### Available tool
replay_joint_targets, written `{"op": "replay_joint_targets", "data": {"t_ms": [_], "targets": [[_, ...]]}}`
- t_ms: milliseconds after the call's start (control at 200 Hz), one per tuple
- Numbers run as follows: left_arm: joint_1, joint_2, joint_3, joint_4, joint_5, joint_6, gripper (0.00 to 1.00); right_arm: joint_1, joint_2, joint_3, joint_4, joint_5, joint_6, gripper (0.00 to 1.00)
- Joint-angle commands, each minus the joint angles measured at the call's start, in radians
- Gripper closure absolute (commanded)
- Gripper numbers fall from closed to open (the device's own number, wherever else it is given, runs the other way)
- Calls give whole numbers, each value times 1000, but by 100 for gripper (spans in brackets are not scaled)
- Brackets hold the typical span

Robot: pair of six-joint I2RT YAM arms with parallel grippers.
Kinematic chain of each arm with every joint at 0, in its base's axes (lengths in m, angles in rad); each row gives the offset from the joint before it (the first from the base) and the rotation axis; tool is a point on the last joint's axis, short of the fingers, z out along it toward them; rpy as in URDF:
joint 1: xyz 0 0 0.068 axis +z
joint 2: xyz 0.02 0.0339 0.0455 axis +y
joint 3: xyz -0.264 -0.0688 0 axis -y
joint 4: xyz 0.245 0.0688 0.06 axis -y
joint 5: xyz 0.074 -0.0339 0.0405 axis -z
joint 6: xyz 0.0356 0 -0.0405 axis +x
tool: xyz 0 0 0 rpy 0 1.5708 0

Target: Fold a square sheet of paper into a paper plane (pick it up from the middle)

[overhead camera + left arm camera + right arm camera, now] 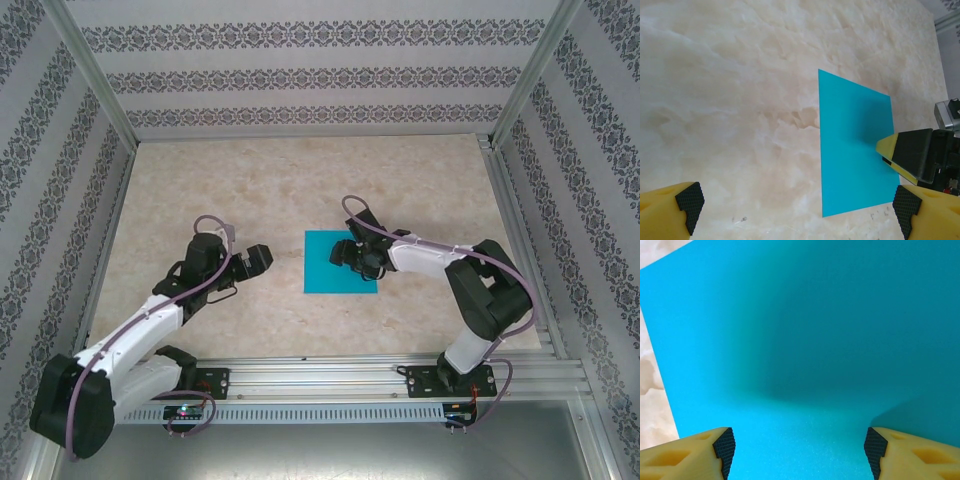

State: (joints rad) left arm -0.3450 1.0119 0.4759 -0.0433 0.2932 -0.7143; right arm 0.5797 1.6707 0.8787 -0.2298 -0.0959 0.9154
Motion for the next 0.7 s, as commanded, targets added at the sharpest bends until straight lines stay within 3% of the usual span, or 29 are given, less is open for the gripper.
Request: {"op": "replay_joint_targets", "data": {"t_ms": [0, 260, 370, 550, 694], "targets": [[-2, 46, 40, 76, 74, -16, 0, 15, -11, -45, -69, 67, 87, 27], [-6, 96, 85, 46, 101, 26, 0, 39, -38, 90, -168, 99, -134, 23], [-8, 101, 77, 56, 103, 33, 0, 90, -28, 186, -304, 235, -189, 18], [-9, 118, 85, 45, 97, 47, 0, 132, 100, 334, -488, 357, -210, 3], [-8, 120, 93, 27, 97, 62, 0, 149, 163, 391, -534, 398, -233, 2]]}}
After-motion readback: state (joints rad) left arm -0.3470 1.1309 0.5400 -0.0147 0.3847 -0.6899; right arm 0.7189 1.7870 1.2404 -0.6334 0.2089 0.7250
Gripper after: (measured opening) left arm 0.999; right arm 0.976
